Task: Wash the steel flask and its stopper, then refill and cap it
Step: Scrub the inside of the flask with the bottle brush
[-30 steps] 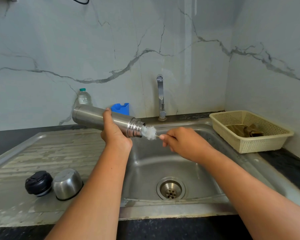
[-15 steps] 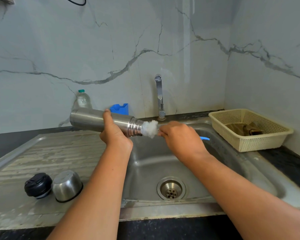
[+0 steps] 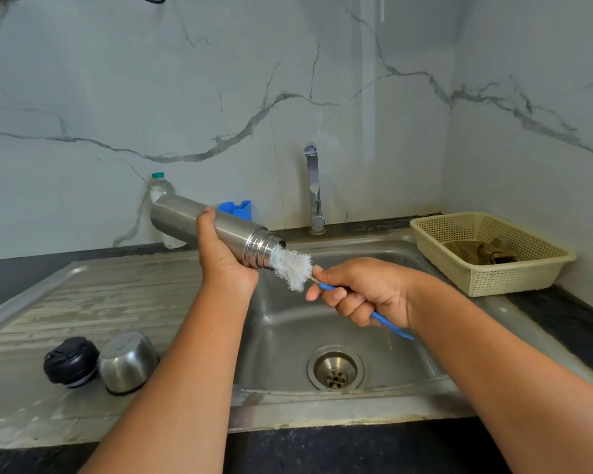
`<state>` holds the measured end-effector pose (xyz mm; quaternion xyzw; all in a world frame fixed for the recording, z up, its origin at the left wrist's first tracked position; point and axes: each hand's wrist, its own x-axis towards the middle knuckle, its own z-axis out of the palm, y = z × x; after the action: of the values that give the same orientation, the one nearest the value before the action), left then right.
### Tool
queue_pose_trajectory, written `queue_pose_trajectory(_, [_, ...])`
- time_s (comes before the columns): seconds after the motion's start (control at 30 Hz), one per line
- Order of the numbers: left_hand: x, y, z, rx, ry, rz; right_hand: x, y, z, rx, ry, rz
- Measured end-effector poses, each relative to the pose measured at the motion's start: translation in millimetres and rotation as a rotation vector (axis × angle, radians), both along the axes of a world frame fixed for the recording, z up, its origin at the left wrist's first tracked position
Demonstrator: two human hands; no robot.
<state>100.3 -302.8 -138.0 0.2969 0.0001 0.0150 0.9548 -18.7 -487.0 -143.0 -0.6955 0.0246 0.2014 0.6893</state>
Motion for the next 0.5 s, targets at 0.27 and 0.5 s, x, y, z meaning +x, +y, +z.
queue_pose_trajectory(0.27, [-5.9,2.3,6.2,0.079,0.157,0.348,12.1,7.0,-15.6,-1.001,-0.735,-0.291])
queue_pose_trajectory(0.5, [-9.9,3.4,9.5,0.062,0.198,0.342,11.5,14.0,-8.6,-1.275,-0.958,-0.346])
